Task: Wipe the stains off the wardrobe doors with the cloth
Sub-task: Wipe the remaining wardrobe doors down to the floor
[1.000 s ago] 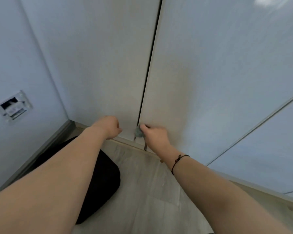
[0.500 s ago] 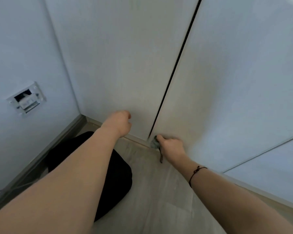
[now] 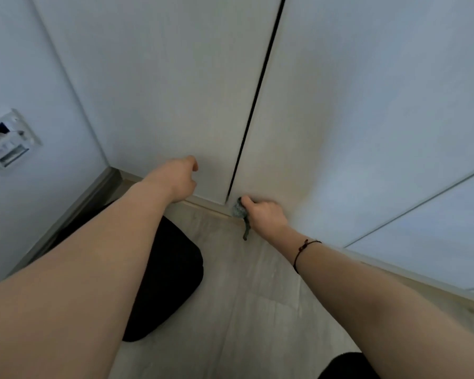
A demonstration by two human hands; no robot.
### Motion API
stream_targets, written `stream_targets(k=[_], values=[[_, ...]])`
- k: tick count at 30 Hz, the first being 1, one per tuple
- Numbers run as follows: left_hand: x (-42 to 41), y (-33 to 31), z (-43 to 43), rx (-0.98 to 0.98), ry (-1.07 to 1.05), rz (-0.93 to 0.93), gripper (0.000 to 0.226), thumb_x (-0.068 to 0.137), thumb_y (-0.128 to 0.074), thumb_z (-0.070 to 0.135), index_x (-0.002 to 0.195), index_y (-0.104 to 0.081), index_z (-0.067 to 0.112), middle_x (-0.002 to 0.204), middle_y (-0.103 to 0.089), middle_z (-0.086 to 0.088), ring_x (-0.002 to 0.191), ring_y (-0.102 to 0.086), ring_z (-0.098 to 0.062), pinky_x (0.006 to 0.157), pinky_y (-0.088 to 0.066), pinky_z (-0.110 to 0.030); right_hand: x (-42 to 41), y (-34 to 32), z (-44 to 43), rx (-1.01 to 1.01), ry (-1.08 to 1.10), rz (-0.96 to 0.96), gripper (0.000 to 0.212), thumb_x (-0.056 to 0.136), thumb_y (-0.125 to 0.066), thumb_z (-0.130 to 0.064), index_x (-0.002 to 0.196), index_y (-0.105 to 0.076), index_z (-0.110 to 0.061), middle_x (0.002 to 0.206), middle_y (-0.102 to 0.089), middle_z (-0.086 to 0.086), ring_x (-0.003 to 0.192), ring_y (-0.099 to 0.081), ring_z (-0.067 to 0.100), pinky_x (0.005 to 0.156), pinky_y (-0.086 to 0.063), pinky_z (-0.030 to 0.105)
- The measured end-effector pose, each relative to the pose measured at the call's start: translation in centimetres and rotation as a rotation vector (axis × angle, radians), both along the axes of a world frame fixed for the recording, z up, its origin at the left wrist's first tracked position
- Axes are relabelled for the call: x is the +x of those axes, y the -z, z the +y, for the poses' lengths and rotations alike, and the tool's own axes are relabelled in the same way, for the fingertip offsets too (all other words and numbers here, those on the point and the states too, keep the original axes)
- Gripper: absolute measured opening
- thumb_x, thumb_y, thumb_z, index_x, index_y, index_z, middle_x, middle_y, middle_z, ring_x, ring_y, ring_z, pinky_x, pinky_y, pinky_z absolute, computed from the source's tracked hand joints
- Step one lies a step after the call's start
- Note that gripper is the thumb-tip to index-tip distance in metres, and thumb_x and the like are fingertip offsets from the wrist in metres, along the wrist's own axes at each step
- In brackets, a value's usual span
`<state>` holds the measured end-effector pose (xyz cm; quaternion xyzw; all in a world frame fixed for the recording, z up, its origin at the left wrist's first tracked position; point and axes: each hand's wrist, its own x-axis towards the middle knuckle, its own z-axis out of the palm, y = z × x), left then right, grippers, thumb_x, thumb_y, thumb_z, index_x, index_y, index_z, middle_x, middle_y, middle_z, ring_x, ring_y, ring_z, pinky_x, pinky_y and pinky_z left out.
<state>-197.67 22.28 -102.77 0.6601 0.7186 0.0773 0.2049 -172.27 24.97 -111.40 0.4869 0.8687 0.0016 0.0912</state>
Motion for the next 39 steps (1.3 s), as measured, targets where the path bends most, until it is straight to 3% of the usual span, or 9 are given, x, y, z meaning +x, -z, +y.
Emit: stream_targets(k=[4,8,12,17,20,22,26,29,39], values=[[2.7,-0.6,0.7,-0.057,0.105,0.051,0.025,0.095,-0.057,0.020,0.119,-0.064,0.014,0.119,-0.068,-0.012,0.115,-0.060,-0.030,0.096,-0.047,-0.033,6.4,0.8,-1.2,-0.107,0.044,-0.060,0.046,0.096,-0.050,-0.012,0.140,-0.038,-0.020,0.103,-0.069,0.015,0.088,-0.066,0.036,0.064,-0.042,0.037],[5.1,-0.7,1.5,-0.098,0.139,0.095,0.029,0.096,-0.058,0.022,0.121,-0.067,0.012,0.125,-0.066,-0.012,0.118,-0.060,-0.029,0.096,-0.046,-0.031,14.3,-1.0,-2.7,-0.015,0.126,-0.078,0.040,0.095,-0.055,-0.022,0.134,-0.044,-0.020,0.096,-0.072,0.013,0.083,-0.067,0.037,0.067,-0.052,0.038],[7.2,-1.0,2.3,-0.141,0.159,0.072,0.026,0.094,-0.059,0.021,0.114,-0.069,0.008,0.121,-0.068,-0.014,0.110,-0.065,-0.029,0.087,-0.048,-0.030,16.1,-5.4,-2.5,0.450,0.074,0.282,0.040,0.073,-0.068,-0.022,0.106,-0.046,-0.019,0.053,-0.058,0.006,0.039,-0.054,0.030,0.036,-0.045,0.032],[9.5,-0.4,2.0,-0.232,0.205,0.104,0.028,0.095,-0.058,0.020,0.113,-0.068,0.001,0.111,-0.072,-0.015,0.096,-0.072,-0.029,0.083,-0.055,-0.031,13.6,-7.5,-1.6,0.643,0.069,0.575,0.027,0.077,-0.047,-0.028,0.103,-0.043,-0.020,0.053,-0.053,0.002,0.038,-0.043,0.025,0.039,-0.037,0.026],[9.6,-0.7,1.8,-0.171,0.181,0.129,0.039,0.096,-0.058,0.021,0.132,-0.057,0.005,0.136,-0.059,-0.016,0.120,-0.060,-0.031,0.096,-0.046,-0.032,13.6,-4.1,-1.8,0.578,0.069,0.503,0.035,0.074,-0.065,-0.020,0.103,-0.044,-0.021,0.054,-0.055,0.003,0.040,-0.049,0.028,0.037,-0.038,0.027],[9.0,-0.8,1.4,-0.163,0.163,0.126,0.046,0.098,-0.058,0.020,0.141,-0.048,0.008,0.145,-0.051,-0.015,0.131,-0.051,-0.031,0.103,-0.040,-0.031,13.6,-0.9,-1.8,0.441,0.044,0.329,0.048,0.070,-0.079,-0.014,0.105,-0.047,-0.020,0.060,-0.061,0.006,0.045,-0.056,0.031,0.038,-0.040,0.029],[7.0,-0.7,1.0,-0.184,0.138,0.197,0.063,0.096,-0.059,0.022,0.151,-0.031,0.013,0.149,-0.046,-0.015,0.133,-0.048,-0.033,0.107,-0.040,-0.037,14.7,3.8,-2.0,-0.131,0.156,0.009,0.045,0.095,-0.053,-0.016,0.138,-0.042,-0.022,0.102,-0.070,0.014,0.085,-0.066,0.036,0.070,-0.054,0.039],[5.8,-0.6,0.6,-0.221,0.140,0.242,0.062,0.097,-0.059,0.026,0.150,-0.030,0.013,0.144,-0.049,-0.017,0.127,-0.051,-0.035,0.104,-0.044,-0.041,15.4,5.1,-2.4,-0.152,0.265,0.086,0.052,0.094,-0.052,-0.015,0.143,-0.038,-0.025,0.112,-0.069,0.015,0.094,-0.066,0.037,0.076,-0.054,0.040],[6.0,0.4,0.7,-0.211,0.162,0.231,0.057,0.098,-0.056,0.022,0.149,-0.033,0.011,0.137,-0.054,-0.017,0.123,-0.053,-0.033,0.098,-0.044,-0.036,7.9,5.0,-1.1,-0.151,0.135,0.179,0.045,0.096,-0.051,-0.014,0.140,-0.042,-0.020,0.120,-0.067,0.018,0.100,-0.065,0.039,0.078,-0.051,0.040]])
